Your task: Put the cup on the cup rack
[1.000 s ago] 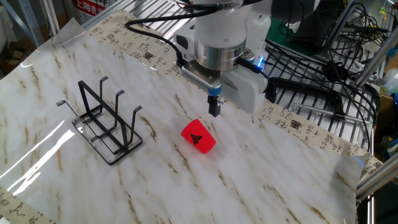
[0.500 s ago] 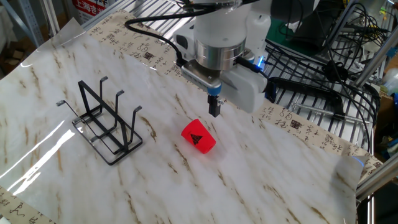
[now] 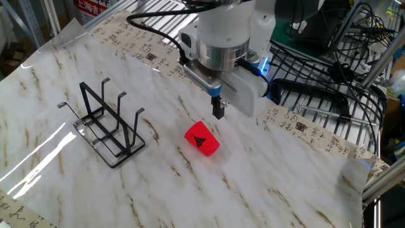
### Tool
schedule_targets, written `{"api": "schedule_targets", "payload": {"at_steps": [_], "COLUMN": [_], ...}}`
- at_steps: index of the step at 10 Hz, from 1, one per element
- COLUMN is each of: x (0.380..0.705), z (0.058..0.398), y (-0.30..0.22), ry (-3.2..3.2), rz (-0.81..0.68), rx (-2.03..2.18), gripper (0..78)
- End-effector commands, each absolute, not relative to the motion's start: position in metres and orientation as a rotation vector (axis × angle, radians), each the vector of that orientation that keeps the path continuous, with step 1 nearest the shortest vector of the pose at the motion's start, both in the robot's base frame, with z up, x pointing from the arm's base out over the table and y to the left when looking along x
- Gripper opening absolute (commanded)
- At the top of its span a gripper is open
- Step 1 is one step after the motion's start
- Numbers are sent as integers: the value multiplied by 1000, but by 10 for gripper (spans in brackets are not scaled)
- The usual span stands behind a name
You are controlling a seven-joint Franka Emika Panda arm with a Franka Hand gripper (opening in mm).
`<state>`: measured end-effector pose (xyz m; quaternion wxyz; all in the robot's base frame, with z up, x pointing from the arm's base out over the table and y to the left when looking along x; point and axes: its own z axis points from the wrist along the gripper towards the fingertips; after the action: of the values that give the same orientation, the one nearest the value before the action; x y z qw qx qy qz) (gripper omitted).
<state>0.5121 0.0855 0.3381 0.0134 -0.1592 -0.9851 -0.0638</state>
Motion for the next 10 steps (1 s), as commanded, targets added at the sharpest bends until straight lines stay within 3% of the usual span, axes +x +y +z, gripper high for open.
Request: {"api": "schedule_targets", "payload": {"at_steps": [1, 4, 6, 8, 9, 10], "x": [513, 512, 513, 515, 509, 509], "z": [339, 338, 313, 296, 267, 265], "y": [85, 86, 101, 108, 116, 116], "ry": [-3043, -3013, -3021, -3015, -3003, -3002], "rz": [-168, -130, -26, -19, -19, -19], "rx": [-502, -557, -665, -719, -814, -821], "gripper": [0, 0, 0, 0, 0, 0]}}
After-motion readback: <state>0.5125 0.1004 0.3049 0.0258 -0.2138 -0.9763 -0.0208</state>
